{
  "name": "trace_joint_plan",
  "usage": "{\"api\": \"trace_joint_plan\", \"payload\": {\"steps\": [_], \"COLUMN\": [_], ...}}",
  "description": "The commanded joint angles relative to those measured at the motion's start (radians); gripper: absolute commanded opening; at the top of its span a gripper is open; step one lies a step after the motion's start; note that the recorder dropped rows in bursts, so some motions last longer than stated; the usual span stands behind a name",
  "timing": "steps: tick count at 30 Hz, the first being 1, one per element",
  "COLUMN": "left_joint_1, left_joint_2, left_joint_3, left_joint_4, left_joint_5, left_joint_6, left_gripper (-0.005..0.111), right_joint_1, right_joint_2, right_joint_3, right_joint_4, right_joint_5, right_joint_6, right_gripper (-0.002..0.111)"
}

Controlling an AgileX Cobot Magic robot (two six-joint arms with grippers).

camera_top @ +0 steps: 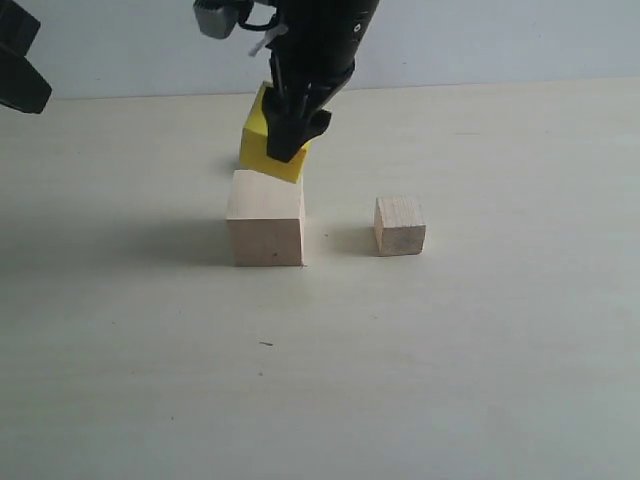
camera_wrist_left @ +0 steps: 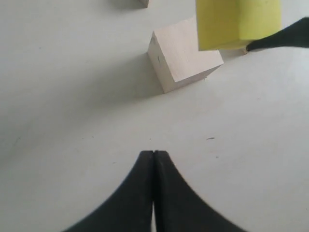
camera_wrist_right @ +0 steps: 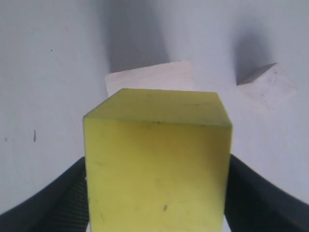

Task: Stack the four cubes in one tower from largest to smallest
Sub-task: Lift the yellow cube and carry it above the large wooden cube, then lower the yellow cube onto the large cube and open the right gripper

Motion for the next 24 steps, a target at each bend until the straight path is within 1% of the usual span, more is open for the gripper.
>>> {"api": "trace_joint_plan", "payload": {"steps": [1, 4, 12, 15, 24], "left_joint_1": [0.001, 0.001, 0.001, 0.001, 0.001], "left_joint_2": [-0.032, -0.046, -0.058, -0.058, -0.058], "left_joint_3": [0.002, 0.002, 0.002, 0.002, 0.002], "left_joint_4": [-0.011, -0.013, -0.022, -0.022, -0.022], "left_joint_5": [0.008, 0.008, 0.008, 0.008, 0.001], "left_joint_6": [0.024, 0.024, 0.026, 0.026, 0.026], "left_gripper": [0.000, 0.000, 0.000, 0.000, 0.000], "right_joint_1": [0.043, 0.061, 0.061, 0.061, 0.061], "right_joint_2": [0.020, 0.026, 0.026, 0.026, 0.062], "right_joint_3": [-0.012, -0.012, -0.012, -0.012, -0.024], "right_joint_4": [-0.096, -0.139, -0.128, -0.084, -0.090], "right_joint_5": [-0.004, -0.004, -0.004, -0.004, -0.004], "right_joint_6": [0.014, -0.003, -0.134, -0.184, -0.206], "right_gripper": [0.000, 0.000, 0.000, 0.000, 0.000]}}
